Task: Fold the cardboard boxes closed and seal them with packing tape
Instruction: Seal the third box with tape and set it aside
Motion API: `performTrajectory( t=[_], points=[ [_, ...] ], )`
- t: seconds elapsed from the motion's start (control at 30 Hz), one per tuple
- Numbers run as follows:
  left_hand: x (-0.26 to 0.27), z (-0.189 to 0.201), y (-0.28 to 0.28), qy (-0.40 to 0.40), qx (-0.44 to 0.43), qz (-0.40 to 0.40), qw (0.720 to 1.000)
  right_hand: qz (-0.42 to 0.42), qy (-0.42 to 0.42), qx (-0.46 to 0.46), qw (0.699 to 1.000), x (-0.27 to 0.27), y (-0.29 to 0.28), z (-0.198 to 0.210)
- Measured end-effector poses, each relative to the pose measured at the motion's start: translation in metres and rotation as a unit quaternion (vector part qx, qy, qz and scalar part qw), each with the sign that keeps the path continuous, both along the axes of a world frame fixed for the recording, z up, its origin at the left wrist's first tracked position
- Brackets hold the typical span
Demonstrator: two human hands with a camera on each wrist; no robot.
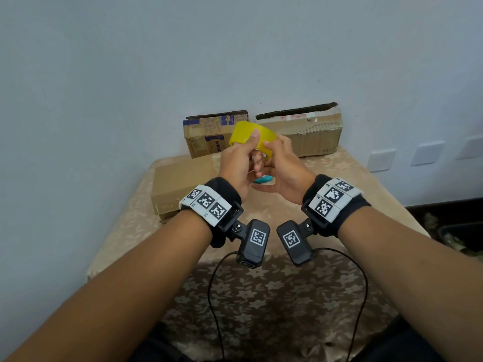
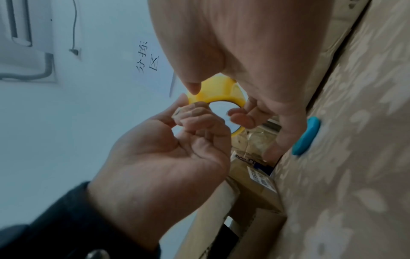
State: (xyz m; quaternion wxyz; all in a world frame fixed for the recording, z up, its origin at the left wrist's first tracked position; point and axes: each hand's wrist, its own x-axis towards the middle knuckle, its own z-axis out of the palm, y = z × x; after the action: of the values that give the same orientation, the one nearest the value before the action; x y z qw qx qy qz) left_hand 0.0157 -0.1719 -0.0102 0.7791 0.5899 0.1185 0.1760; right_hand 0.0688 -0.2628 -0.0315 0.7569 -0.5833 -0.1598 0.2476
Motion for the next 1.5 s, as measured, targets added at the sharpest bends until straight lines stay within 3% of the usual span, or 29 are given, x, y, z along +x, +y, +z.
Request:
performTrajectory(
  t=[0.17, 0.83, 1.03, 1.5],
  points=[
    [-0.001, -0.002, 0.0, -0.013, -0.016, -0.005, 1.0, -0.021, 0.016, 0.047, 0.999, -0.003, 0.005, 0.002],
    [0.001, -0.011, 0.006, -0.024, -0.014, 0.003, 1.0, -0.046, -0.064, 0.004, 0.997, -0.005, 0.01, -0.003],
    [0.002, -0.008, 0.009, -0.018, -0.015, 0.018, 1.0, 0.012, 0.013, 0.044, 0.999, -0.003, 0.008, 0.0],
    [0.002, -0.013, 0.006, -0.009, -0.045, 0.023, 0.999, -0.035, -0.026, 0.058, 0.997, -0.006, 0.014, -0.003]
  ],
)
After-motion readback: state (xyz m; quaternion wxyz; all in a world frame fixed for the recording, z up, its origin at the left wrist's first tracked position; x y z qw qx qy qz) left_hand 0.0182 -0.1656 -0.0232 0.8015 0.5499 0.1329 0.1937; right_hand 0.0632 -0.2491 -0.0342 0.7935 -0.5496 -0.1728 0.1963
